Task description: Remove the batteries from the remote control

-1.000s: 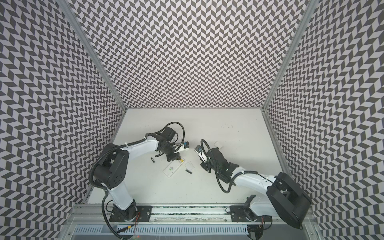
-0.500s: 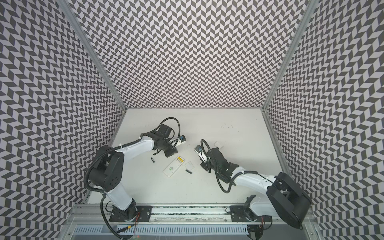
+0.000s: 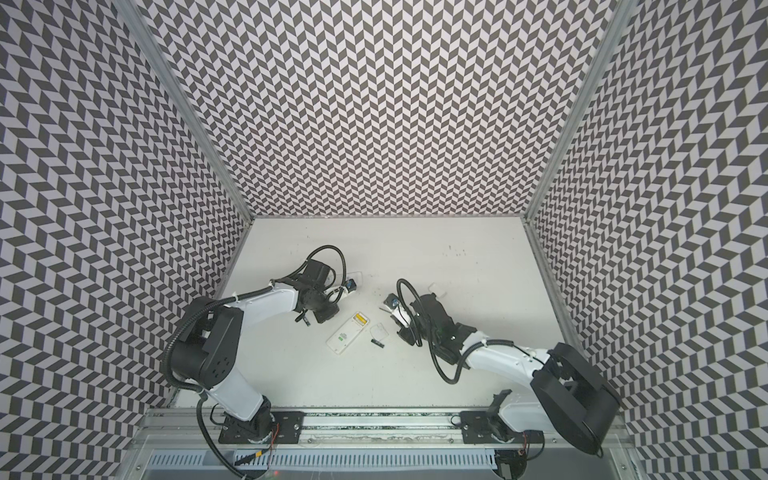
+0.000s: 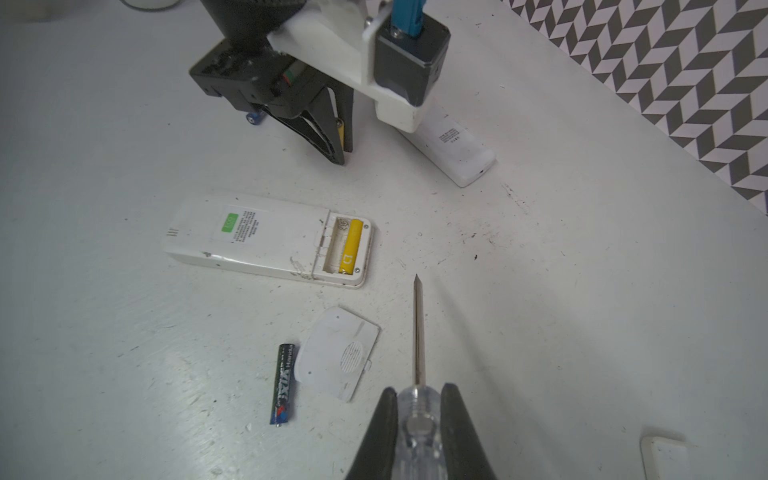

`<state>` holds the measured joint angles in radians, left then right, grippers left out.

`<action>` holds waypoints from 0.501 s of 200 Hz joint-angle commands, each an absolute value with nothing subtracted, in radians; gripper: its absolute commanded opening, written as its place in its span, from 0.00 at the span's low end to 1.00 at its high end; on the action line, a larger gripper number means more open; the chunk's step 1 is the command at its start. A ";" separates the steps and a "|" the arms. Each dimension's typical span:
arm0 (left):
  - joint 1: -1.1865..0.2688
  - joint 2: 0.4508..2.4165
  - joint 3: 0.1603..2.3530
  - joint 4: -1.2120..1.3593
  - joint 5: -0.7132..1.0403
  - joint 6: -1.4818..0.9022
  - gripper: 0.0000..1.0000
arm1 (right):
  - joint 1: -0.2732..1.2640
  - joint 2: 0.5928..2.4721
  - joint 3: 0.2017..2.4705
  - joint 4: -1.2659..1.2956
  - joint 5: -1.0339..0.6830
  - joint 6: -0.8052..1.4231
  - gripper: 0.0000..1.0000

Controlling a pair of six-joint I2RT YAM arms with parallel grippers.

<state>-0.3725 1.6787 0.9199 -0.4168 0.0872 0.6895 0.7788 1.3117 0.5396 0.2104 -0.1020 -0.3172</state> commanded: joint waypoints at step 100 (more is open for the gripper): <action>-0.355 1.612 0.908 -0.332 0.028 0.669 0.79 | 0.892 1.402 0.614 0.168 -0.146 -0.396 0.00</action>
<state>-0.3721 1.6608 0.9165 -0.3584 0.0402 0.6765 0.8841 1.3952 0.5777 0.1619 -0.1577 -0.3744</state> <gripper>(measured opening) 0.769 0.162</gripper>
